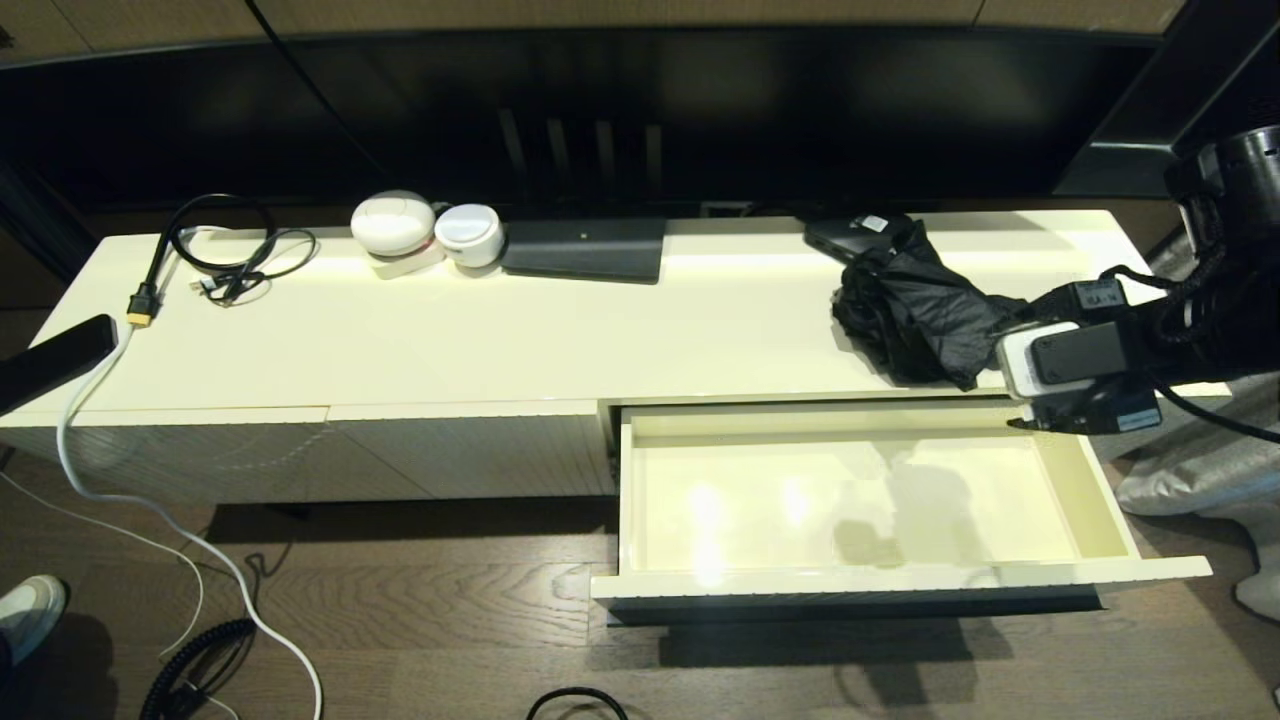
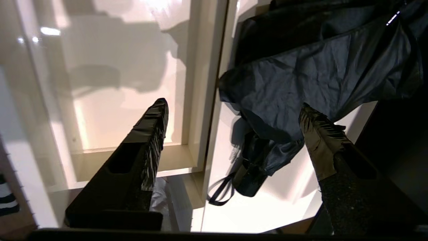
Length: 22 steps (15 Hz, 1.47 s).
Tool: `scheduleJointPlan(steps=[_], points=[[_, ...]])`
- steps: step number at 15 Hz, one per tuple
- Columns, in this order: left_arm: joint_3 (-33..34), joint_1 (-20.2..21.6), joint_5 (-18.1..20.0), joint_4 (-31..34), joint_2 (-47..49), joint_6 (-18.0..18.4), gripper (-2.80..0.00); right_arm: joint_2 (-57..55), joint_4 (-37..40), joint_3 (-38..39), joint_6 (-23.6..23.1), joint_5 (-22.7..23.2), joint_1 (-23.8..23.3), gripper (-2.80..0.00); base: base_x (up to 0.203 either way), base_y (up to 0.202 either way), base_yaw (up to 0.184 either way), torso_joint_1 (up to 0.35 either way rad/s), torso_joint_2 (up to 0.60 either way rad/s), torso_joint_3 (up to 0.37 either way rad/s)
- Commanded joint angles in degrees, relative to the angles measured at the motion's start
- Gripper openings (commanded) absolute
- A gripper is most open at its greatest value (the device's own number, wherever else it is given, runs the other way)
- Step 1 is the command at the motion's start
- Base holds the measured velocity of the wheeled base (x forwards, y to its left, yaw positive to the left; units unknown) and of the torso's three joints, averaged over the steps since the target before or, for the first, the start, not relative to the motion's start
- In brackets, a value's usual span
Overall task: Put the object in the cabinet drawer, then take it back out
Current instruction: Put the umbrella in the drawer
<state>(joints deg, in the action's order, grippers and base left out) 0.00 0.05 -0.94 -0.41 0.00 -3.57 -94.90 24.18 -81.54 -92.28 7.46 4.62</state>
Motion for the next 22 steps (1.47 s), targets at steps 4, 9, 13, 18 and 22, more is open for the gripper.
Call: scheduleJointPlan(steps=[4,9,13,18,22], points=[[0.0,0.0,0.0,0.0,0.0,0.0,-2.8,-7.9,-9.0,-4.7,-3.5,-0.3,-1.4,0.0,0.0,0.0,0.0,0.0,0.0,0.0],[0.0,0.0,0.0,0.0,0.0,0.0,-2.8,-12.1,-10.9,-8.8,-4.3,-0.3,-1.9,0.0,0.0,0.0,0.0,0.0,0.0,0.0],[0.0,0.0,0.0,0.0,0.0,0.0,-2.8,-16.2,-11.0,-14.7,-4.0,-1.3,-1.9,0.0,0.0,0.0,0.0,0.0,0.0,0.0],[0.0,0.0,0.0,0.0,0.0,0.0,-2.8,-20.0,-10.9,-19.6,-3.8,-2.8,-2.0,0.0,0.0,0.0,0.0,0.0,0.0,0.0],[0.0,0.0,0.0,0.0,0.0,0.0,-2.8,-22.5,-10.8,-22.6,-3.8,-5.4,-2.0,0.0,0.0,0.0,0.0,0.0,0.0,0.0]])
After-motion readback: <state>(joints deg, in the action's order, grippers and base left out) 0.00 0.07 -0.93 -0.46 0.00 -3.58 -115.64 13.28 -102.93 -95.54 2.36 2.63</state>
